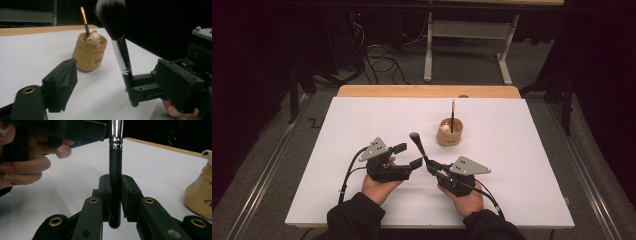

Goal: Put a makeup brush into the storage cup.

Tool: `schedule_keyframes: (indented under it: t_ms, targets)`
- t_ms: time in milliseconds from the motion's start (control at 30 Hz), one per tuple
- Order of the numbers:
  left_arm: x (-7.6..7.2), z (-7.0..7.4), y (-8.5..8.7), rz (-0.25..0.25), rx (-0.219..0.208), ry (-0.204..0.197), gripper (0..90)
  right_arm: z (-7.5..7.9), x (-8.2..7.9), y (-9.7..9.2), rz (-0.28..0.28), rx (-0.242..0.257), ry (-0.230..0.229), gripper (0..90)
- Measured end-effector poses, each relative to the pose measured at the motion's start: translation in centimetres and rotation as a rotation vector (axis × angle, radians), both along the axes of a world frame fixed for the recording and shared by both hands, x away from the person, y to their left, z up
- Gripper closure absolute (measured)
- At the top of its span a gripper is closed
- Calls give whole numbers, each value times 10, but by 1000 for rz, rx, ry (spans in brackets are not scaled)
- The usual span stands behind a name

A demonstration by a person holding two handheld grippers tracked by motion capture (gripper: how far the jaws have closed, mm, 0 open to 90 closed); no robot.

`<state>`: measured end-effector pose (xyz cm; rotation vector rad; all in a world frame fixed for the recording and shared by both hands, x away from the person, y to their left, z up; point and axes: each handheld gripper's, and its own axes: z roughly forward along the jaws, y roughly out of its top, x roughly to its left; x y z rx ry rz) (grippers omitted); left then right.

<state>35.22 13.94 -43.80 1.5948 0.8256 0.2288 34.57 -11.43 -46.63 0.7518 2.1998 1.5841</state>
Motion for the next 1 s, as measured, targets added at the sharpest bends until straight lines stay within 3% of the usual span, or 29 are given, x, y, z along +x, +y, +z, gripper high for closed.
schedule_keyframes:
  t_ms: [467,1000]
  targets:
    - [1,-4,1,-19,-45,34,389,-1,-4,5,25,0,-7,806]
    - [0,-6,4,-26,-85,36,592,-4,-5,9,40,-5,-14,806]
